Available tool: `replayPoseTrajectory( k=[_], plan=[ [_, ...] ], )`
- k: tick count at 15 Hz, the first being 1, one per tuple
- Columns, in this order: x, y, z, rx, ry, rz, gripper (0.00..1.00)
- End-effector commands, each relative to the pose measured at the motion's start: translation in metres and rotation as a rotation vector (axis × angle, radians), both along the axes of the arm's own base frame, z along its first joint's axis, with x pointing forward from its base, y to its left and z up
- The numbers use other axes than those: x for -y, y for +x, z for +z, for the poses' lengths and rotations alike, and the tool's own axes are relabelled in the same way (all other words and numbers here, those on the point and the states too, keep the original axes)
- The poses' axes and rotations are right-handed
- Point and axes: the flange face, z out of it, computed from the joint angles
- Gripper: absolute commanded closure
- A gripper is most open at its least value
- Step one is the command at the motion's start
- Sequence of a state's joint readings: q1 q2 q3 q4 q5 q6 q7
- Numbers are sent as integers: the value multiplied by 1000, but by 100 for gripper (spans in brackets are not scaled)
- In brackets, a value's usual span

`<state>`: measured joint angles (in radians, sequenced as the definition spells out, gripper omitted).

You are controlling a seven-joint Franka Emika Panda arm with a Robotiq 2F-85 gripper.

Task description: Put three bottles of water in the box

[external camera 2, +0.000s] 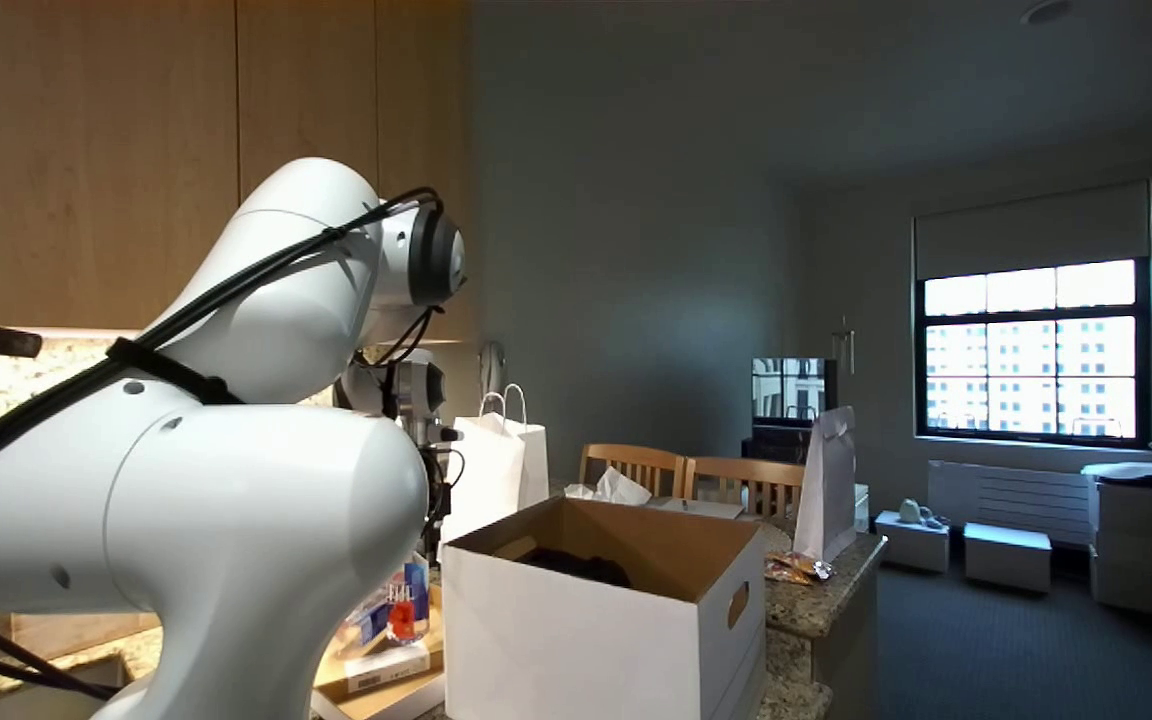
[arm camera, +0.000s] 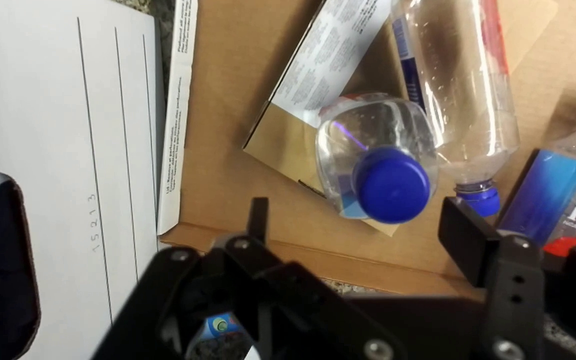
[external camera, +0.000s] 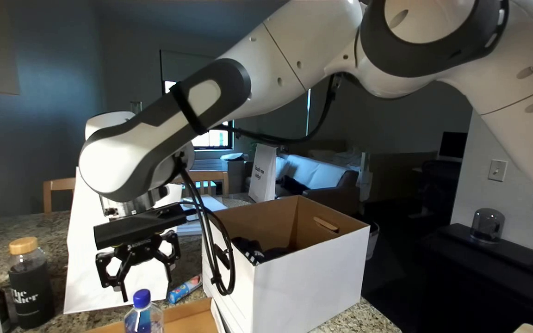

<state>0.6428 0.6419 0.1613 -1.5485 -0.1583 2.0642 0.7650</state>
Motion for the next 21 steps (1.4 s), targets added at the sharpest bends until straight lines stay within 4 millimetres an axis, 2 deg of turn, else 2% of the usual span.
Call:
replayPoseTrajectory(
  k=[1,8,12,21],
  plan=[
    [-2,-2,1,-20,-11,19,43],
    [-6,-6,-2,-62,-14,25,90],
    [-6,-9,-2,-74,-20,23,89],
    [-7,-13,26,-41,-36,3,89]
  ],
)
